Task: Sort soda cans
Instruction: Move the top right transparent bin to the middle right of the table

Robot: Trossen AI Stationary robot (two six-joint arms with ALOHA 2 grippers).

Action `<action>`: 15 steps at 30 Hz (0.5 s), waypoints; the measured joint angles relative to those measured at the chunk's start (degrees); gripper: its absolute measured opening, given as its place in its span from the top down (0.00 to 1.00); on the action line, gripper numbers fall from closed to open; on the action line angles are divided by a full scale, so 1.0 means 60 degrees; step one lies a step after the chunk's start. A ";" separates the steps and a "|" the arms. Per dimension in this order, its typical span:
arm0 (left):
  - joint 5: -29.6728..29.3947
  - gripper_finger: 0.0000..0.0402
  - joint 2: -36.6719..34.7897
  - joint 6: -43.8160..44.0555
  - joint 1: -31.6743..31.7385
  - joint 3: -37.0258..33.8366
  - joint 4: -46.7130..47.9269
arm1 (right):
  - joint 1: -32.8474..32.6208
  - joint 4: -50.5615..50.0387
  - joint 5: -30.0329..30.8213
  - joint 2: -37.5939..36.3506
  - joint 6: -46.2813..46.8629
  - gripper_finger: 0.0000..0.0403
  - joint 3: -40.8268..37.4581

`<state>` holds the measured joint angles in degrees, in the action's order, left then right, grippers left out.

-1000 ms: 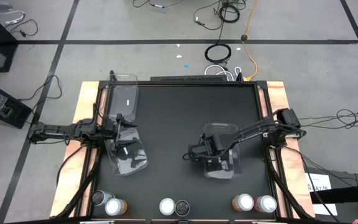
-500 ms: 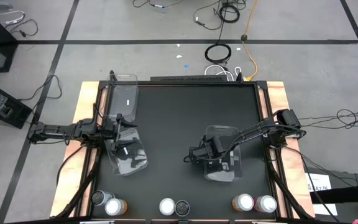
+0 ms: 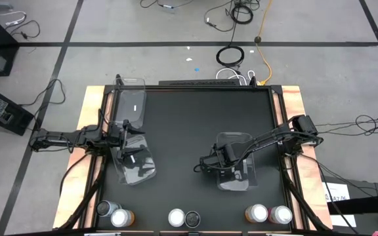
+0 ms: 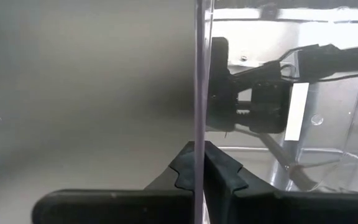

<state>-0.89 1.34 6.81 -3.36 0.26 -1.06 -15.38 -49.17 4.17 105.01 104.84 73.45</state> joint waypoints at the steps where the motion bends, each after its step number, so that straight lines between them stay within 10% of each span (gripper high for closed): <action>1: 0.0000 0.04 0.0000 0.0000 0.0000 0.0000 0.0000 | 0.0000 0.0000 0.0012 0.0000 0.0026 0.98 0.0000; 15: 0.0001 0.04 0.0000 0.0000 0.0000 0.0001 0.0000 | 0.0004 0.0036 0.0101 0.0000 0.0235 0.98 -0.0002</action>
<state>-0.89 1.34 6.81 -3.36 0.26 -1.06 -15.35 -48.95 4.78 105.01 106.25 73.44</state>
